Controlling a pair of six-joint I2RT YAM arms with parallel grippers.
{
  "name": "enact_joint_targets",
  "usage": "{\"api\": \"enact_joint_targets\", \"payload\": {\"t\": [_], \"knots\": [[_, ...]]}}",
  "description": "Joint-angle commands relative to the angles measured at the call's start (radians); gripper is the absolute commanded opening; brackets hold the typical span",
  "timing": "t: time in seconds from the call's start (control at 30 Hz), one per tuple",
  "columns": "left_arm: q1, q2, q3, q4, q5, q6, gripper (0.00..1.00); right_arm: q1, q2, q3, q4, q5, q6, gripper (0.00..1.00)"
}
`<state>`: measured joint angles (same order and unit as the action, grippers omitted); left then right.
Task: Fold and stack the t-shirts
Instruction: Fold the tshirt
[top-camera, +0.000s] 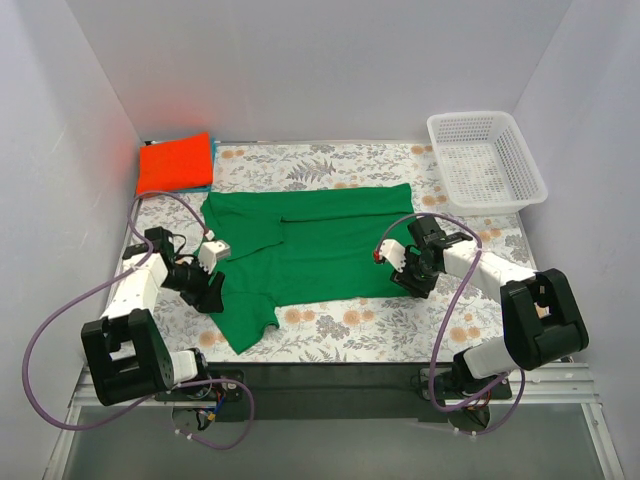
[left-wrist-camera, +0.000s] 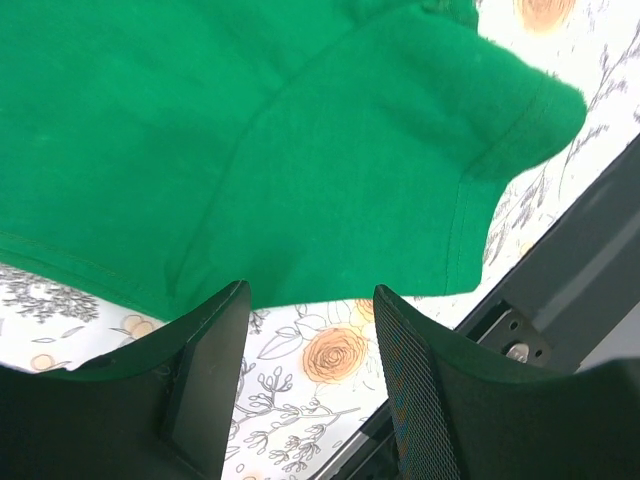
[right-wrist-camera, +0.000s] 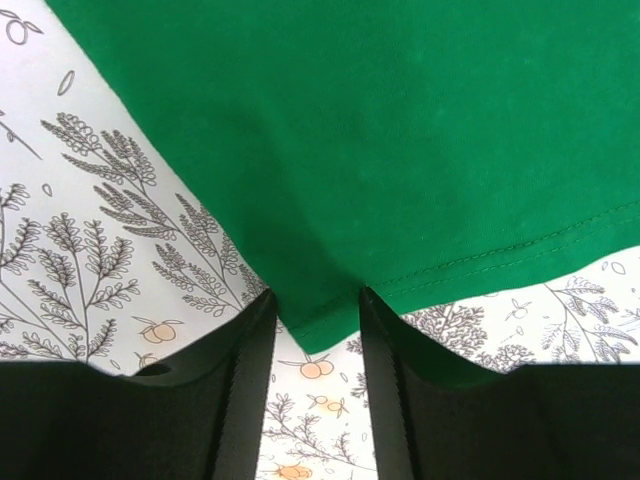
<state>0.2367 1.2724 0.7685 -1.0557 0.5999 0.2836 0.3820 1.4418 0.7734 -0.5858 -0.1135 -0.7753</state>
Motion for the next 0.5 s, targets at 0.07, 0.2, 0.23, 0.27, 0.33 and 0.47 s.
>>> {"api": "enact_joint_targets", "payload": {"t": [0.07, 0.2, 0.23, 0.27, 0.33, 0.47], "knots": [[-0.014, -0.091, -0.052, 0.000, -0.037, 0.095, 0.51, 0.006, -0.020, -0.051, 0.055, 0.035, -0.027, 0.35], [-0.040, -0.139, -0.100, 0.061, -0.075, 0.101, 0.49, 0.009, -0.015, -0.051, 0.061, 0.040, -0.024, 0.21], [-0.053, -0.148, -0.109, 0.078, -0.087, 0.095, 0.49, 0.009, -0.011, -0.049, 0.061, 0.041, -0.022, 0.16], [-0.074, -0.165, -0.127, 0.094, -0.098, 0.088, 0.49, 0.009, -0.011, -0.048, 0.061, 0.044, -0.021, 0.07], [-0.099, -0.182, -0.144, 0.132, -0.124, 0.071, 0.48, 0.009, -0.006, -0.042, 0.058, 0.043, -0.019, 0.02], [-0.213, -0.206, -0.199, 0.210, -0.199, 0.017, 0.47, 0.012, -0.004, -0.037, 0.055, 0.037, -0.015, 0.01]]}}
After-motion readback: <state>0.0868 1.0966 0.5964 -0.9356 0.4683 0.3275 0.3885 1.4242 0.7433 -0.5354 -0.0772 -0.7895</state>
